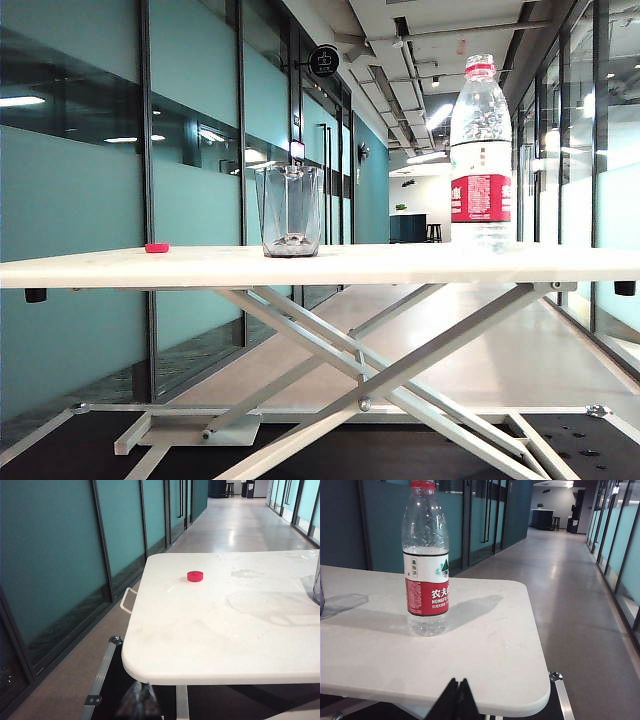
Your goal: Pick up the mineral water bottle on the table and pour water into the mug until it's half full.
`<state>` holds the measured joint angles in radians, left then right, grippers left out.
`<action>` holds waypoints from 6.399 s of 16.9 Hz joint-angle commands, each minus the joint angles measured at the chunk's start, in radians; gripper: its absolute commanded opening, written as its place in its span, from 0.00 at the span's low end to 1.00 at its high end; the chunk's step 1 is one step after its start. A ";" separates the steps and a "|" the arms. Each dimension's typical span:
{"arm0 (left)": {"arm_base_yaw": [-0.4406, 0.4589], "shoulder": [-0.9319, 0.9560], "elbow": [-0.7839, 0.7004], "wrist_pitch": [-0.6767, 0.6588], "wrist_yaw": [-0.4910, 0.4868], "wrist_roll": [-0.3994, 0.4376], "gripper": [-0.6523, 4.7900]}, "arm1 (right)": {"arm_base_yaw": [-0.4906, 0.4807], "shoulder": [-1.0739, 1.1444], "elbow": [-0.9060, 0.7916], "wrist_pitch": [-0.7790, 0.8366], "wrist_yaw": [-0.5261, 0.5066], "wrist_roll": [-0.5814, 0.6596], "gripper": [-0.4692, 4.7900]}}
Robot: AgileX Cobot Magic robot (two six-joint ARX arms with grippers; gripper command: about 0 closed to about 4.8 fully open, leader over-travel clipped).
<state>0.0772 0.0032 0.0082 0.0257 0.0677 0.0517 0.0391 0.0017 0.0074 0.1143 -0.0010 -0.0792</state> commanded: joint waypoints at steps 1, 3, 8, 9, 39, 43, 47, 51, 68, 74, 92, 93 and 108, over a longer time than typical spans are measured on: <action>0.000 0.000 0.002 0.013 0.000 0.000 0.11 | 0.000 -0.002 -0.002 0.017 -0.002 0.000 0.08; 0.000 0.000 0.002 0.013 0.000 0.000 0.11 | 0.000 -0.002 -0.002 0.017 -0.002 0.000 0.08; 0.000 0.000 0.002 0.013 0.049 -0.026 0.11 | 0.000 -0.002 -0.002 0.026 -0.027 0.001 0.08; 0.000 0.000 0.002 0.014 0.136 -0.026 0.11 | 0.000 -0.002 -0.002 0.034 -0.086 0.001 0.08; 0.000 0.001 0.002 -0.167 0.603 0.095 0.11 | -0.001 1.809 0.810 0.864 -0.422 0.074 1.00; 0.000 0.001 0.002 -0.167 0.603 0.107 0.11 | 0.000 1.904 0.908 0.893 -0.444 0.075 1.00; 0.000 0.001 0.002 -0.167 0.603 0.109 0.11 | 0.000 1.942 0.958 0.895 -0.449 0.076 1.00; 0.000 0.001 0.002 -0.167 0.603 0.117 0.11 | 0.000 1.944 0.961 0.893 -0.451 0.076 1.00; 0.000 0.001 0.002 -0.167 0.602 0.117 0.11 | 0.096 1.792 0.962 0.660 -0.340 -0.184 0.55; 0.000 0.001 0.002 -0.167 0.602 0.135 0.11 | 0.277 1.767 1.169 0.199 -0.011 -0.474 0.55; 0.000 0.001 0.002 -0.167 0.599 0.136 0.11 | 0.401 1.770 1.271 0.084 0.485 -1.239 0.54; 0.000 0.001 0.002 -0.167 0.599 0.136 0.11 | 0.401 1.770 1.272 0.102 0.503 -1.277 0.54; 0.000 0.001 0.002 -0.167 0.599 0.136 0.11 | 0.425 1.769 1.273 0.182 0.550 -1.422 0.54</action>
<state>0.0765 0.0032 0.0090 -0.1356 0.6655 0.1867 0.4614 1.7832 1.2690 0.2420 0.5419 -1.5082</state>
